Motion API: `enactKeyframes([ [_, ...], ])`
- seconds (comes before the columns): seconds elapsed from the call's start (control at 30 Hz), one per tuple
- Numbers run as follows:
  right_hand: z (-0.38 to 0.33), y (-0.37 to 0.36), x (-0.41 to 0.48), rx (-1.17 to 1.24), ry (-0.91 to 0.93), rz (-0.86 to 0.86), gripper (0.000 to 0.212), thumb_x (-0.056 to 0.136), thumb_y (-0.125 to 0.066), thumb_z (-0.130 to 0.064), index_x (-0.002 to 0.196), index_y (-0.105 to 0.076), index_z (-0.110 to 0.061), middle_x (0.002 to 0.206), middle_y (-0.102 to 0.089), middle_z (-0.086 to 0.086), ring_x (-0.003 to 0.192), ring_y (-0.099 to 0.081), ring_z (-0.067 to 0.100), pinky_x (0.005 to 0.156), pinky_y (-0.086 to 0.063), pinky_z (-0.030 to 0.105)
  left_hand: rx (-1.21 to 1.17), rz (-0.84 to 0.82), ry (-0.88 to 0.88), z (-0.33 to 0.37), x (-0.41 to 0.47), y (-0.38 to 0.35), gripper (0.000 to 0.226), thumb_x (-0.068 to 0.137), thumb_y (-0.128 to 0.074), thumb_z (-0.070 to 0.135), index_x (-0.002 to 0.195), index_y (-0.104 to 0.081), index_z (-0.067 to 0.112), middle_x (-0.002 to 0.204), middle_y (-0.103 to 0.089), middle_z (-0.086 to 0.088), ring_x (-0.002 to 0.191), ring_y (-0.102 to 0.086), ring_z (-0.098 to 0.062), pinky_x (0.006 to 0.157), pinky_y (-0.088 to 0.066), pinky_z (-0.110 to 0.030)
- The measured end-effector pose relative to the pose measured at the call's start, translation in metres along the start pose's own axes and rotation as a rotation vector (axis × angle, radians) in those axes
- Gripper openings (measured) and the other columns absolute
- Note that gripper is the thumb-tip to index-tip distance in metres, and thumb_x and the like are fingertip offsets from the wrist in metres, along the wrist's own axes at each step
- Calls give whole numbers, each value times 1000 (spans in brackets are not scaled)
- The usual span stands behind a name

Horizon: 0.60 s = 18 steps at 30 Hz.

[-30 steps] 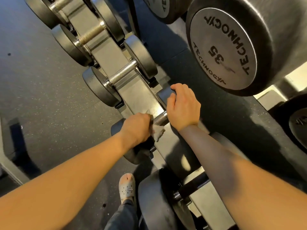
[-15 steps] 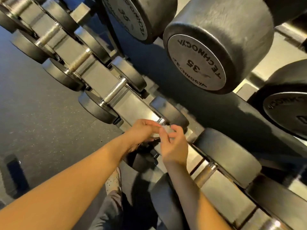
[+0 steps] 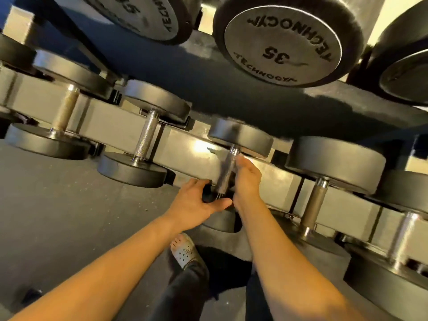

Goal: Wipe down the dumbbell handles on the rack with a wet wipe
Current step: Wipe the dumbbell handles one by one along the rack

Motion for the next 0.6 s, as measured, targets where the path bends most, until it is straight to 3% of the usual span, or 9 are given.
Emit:
enactKeyframes([
  [0.1, 16, 24, 6, -218, 111, -37, 22, 97, -55, -5, 83, -65, 10, 80, -60, 25, 76, -54, 25, 79, -54, 48, -67, 38, -47, 0, -3, 1, 55, 73, -71, 77, 118, -55, 48, 126, -55, 12, 124, -49, -11, 109, -43, -35],
  [0.17, 22, 35, 7, -401, 210, -82, 19, 93, -58, 3, 77, -62, 15, 70, -54, 20, 70, -51, 21, 73, -49, 39, -120, 51, -64, 5, -5, 2, 46, 78, -79, 60, 111, -48, 50, 116, -53, 17, 118, -50, -7, 98, -41, -18],
  [0.23, 25, 40, 4, -642, 292, -166, 19, 89, -61, 4, 72, -67, 7, 69, -61, 16, 68, -56, 19, 71, -49, 35, -145, 47, -72, 9, -5, 3, 47, 80, -82, 51, 111, -47, 45, 111, -50, 21, 113, -49, -3, 87, -34, -7],
  [0.3, 23, 41, -1, -903, 281, -255, 16, 89, -65, -9, 74, -70, -5, 78, -68, 9, 76, -61, 20, 70, -49, 33, -128, 29, -79, 9, -5, 5, 51, 78, -81, 56, 116, -51, 40, 117, -51, 16, 114, -50, -5, 91, -38, -14],
  [0.37, 17, 40, -6, -1028, 257, -336, 17, 90, -65, -19, 77, -71, -10, 85, -68, 8, 82, -62, 22, 71, -47, 33, -85, -38, -76, 4, -5, 9, 71, 73, -78, 68, 130, -54, 32, 128, -51, 10, 120, -51, -9, 99, -40, -23],
  [0.47, 4, 33, -19, -952, 322, -408, 29, 90, -64, -16, 61, -67, -15, 83, -61, 9, 90, -55, 20, 78, -42, 34, -107, -108, -84, -3, -8, 18, 83, 79, -75, 64, 147, -46, 26, 140, -48, 8, 125, -50, -9, 103, -41, -23],
  [0.53, -7, 26, -30, -832, 343, -405, 36, 89, -65, -12, 54, -64, -22, 82, -58, 4, 88, -55, 18, 78, -41, 31, -144, -75, -118, -4, -12, 28, 71, 88, -70, 58, 149, -47, 29, 141, -51, 11, 126, -52, -7, 105, -44, -25],
  [0.6, -16, 17, -41, -740, 336, -434, 28, 90, -65, -7, 62, -68, -10, 79, -58, 3, 77, -55, 14, 73, -42, 28, -247, -50, -158, 0, -15, 40, 52, 96, -66, 46, 142, -55, 24, 130, -63, 8, 118, -62, -8, 100, -50, -27],
])
Point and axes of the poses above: each hand's wrist, its own x-axis towards the middle knuckle, its own y-axis out of the back of the hand, z = x × y, the point moved 2 cm from there along x, towards the middle knuckle
